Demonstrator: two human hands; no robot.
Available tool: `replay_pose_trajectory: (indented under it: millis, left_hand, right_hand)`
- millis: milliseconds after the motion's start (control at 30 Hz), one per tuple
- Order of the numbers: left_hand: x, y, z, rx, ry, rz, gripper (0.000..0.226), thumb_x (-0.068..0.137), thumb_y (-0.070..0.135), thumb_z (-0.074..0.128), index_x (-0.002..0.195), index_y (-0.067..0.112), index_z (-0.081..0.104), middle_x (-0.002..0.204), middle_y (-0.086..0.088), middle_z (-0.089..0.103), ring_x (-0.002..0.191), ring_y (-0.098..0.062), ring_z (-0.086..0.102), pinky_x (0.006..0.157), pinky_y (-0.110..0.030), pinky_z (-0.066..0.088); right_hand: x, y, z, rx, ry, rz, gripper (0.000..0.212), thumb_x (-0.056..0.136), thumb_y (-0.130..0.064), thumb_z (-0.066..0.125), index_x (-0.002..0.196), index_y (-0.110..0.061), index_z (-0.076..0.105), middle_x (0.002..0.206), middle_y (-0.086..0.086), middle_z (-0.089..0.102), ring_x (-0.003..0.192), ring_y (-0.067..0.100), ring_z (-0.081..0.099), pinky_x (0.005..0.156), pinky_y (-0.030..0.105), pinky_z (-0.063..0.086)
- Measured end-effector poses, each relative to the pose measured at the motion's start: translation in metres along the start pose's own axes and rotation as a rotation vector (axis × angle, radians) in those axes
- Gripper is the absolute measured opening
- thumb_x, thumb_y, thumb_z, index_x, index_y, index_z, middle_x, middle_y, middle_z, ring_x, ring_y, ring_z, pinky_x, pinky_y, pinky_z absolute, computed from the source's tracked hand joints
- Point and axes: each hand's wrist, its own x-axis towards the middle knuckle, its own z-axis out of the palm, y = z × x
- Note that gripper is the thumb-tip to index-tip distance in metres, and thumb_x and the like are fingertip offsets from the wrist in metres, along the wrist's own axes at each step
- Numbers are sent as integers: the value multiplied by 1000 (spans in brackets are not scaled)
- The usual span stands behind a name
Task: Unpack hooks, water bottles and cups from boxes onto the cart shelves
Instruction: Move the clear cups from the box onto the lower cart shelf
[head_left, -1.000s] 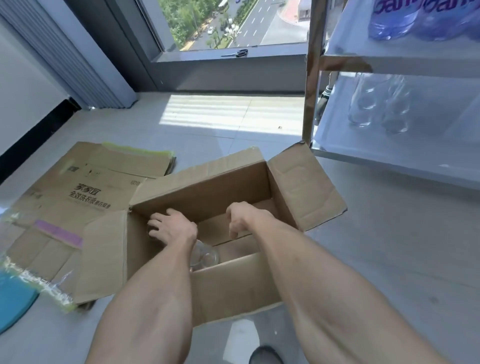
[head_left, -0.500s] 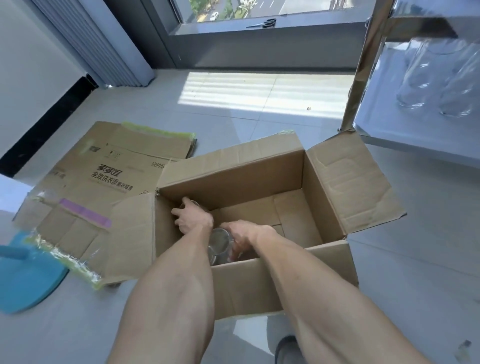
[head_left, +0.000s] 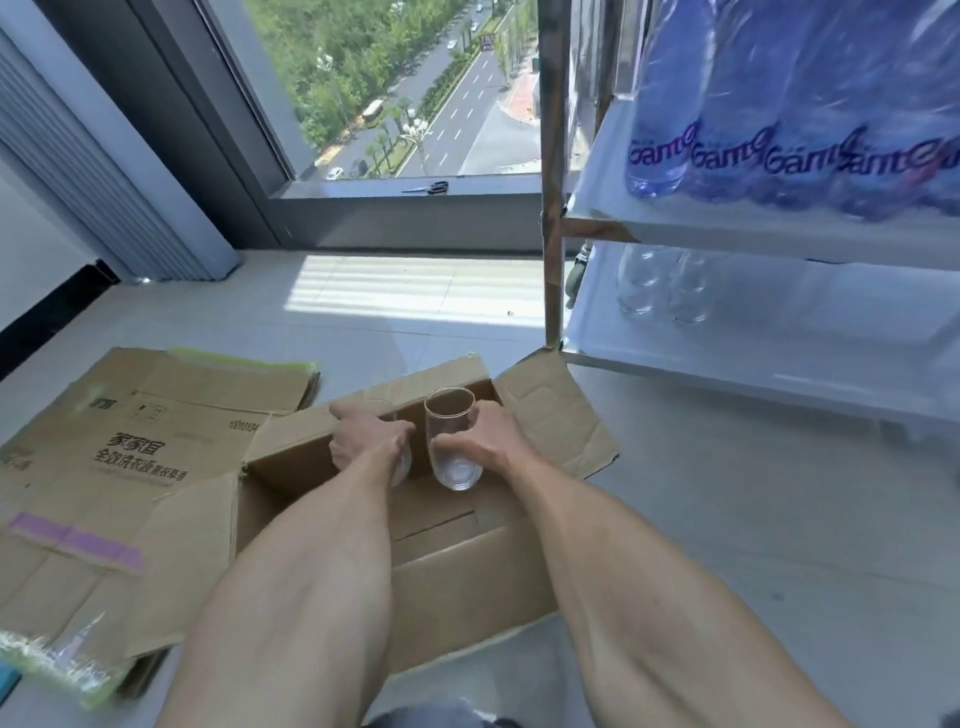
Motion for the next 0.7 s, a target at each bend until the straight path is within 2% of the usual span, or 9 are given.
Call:
replay_pose_trajectory:
  millis: [100, 167, 233, 300, 367, 500, 567, 633, 700]
  left_hand:
    - [-28, 43, -8, -36, -64, 97, 77, 65, 39, 85, 121, 11, 39, 117, -17, 61, 111, -38, 60, 79, -36, 45]
    - [-47, 66, -11, -73, -80, 159, 75, 66, 42, 83, 120, 13, 40, 116, -17, 61, 109, -37, 59, 76, -36, 44]
    - [-68, 86, -11, -127, -81, 220, 77, 65, 46, 83, 123, 16, 42, 115, -15, 62, 108, -36, 60, 77, -35, 45]
    - [-90, 104, -8, -186, -75, 289, 77, 64, 46, 84, 123, 19, 43, 106, -13, 63, 104, -33, 61, 76, -32, 42]
    - [-113, 120, -2, -255, -66, 330, 76, 62, 41, 84, 121, 18, 40, 91, -9, 57, 93, -30, 59, 73, -29, 40]
    - [-151, 147, 23, -410, -79, 350, 73, 59, 43, 83, 105, 15, 33, 83, -4, 50, 82, -30, 53, 69, -31, 38]
    - [-166, 159, 41, -436, -109, 401, 67, 62, 42, 79, 108, 16, 39, 77, 1, 48, 83, -30, 56, 67, -29, 36]
    - [-176, 170, 59, -440, -137, 458, 67, 63, 39, 78, 118, 19, 45, 84, 1, 54, 88, -27, 58, 68, -29, 38]
    - [-182, 180, 78, -430, -141, 523, 71, 64, 36, 79, 125, 21, 47, 103, -4, 60, 98, -26, 59, 74, -30, 44]
  right_hand:
    - [-10, -16, -39, 102, 141, 17, 58, 58, -65, 74, 88, -16, 67, 92, 2, 71, 89, 21, 66, 72, 33, 52]
    - [-23, -23, -66, 131, 244, 30, 71, 51, -77, 67, 85, -15, 61, 80, 0, 62, 80, 21, 61, 57, 28, 38]
    - [-35, -25, -91, 164, 351, 37, 67, 51, -75, 63, 82, -17, 55, 74, -2, 53, 75, 21, 55, 51, 26, 29]
    - [-41, -19, -113, 194, 461, 68, 66, 63, -66, 68, 100, -12, 58, 89, 4, 58, 86, 24, 57, 57, 25, 32]
    - [-44, -11, -134, 212, 571, 126, 73, 68, -58, 71, 118, -8, 52, 110, 11, 62, 102, 30, 59, 70, 28, 36]
    - [-49, 14, -172, 216, 717, 169, 78, 65, -56, 76, 119, -9, 44, 113, 11, 59, 104, 32, 59, 77, 34, 45]
    - [-48, 33, -189, 187, 740, 183, 74, 66, -51, 77, 118, -10, 44, 115, 11, 59, 107, 32, 58, 79, 35, 45]
    - [-45, 54, -201, 157, 746, 194, 70, 67, -46, 77, 118, -10, 44, 115, 11, 60, 110, 33, 56, 81, 36, 45]
    - [-40, 73, -210, 144, 777, 180, 68, 70, -43, 76, 120, -10, 44, 117, 11, 59, 112, 33, 53, 82, 38, 45]
